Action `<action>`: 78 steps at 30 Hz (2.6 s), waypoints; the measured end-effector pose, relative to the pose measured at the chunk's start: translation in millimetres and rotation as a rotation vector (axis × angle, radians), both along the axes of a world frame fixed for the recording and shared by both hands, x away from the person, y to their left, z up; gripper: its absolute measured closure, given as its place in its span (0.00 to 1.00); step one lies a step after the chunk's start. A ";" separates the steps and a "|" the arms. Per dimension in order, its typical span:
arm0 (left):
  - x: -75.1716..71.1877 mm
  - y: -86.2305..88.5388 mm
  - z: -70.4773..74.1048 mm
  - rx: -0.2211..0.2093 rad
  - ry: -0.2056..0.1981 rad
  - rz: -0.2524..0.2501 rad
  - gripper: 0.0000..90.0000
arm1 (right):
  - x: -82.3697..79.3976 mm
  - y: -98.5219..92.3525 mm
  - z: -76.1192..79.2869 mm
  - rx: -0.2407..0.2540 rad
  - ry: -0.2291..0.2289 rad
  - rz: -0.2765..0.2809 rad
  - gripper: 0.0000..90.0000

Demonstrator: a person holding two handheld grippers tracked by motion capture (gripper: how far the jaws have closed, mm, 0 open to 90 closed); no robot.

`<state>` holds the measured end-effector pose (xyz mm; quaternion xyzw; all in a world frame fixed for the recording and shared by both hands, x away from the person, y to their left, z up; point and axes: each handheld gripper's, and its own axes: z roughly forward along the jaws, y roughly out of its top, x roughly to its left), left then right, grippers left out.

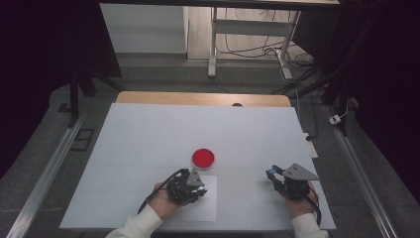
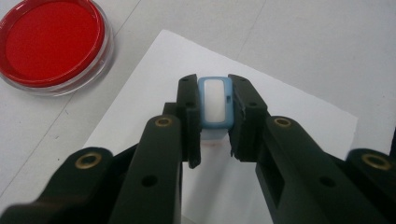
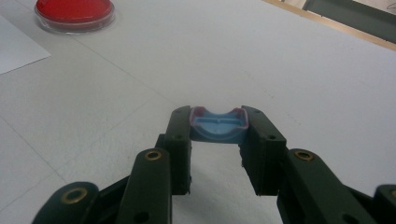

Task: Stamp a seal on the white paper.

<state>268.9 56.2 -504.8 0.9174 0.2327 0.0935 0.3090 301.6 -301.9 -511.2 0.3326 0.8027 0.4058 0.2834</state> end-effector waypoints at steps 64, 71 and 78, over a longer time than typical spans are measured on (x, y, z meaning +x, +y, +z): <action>4.8 52.8 42.3 -0.336 -0.028 0.142 0.83 | 0.4 -0.4 -0.1 0.003 0.003 -0.001 0.72; 4.7 56.3 44.9 -0.358 -0.031 0.150 0.83 | 0.5 -0.1 -0.4 0.002 0.004 -0.001 0.72; 3.7 57.9 47.4 -0.366 -0.040 0.153 0.83 | 0.4 -0.1 -0.3 -0.003 0.006 -0.002 0.72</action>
